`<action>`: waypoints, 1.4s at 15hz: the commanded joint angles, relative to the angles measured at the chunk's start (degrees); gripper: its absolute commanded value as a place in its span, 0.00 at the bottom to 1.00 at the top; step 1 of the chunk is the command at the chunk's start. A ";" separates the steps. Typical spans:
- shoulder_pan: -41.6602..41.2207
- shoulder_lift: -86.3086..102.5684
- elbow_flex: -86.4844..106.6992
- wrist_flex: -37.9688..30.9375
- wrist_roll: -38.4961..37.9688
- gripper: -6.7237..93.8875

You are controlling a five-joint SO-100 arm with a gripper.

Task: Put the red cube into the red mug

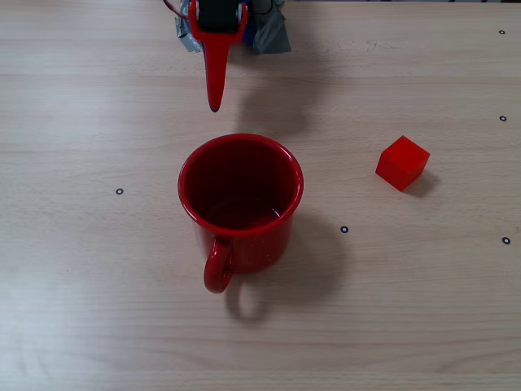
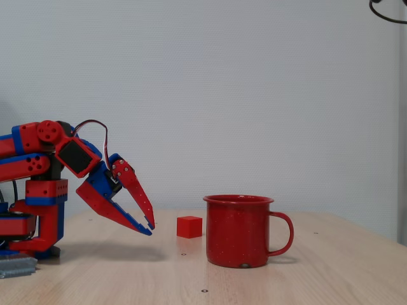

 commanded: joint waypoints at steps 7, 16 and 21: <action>-1.85 3.16 2.55 -0.53 -0.97 0.07; -1.41 -27.60 -21.53 3.34 -2.11 0.07; -5.89 -51.33 -57.22 23.55 -5.80 0.07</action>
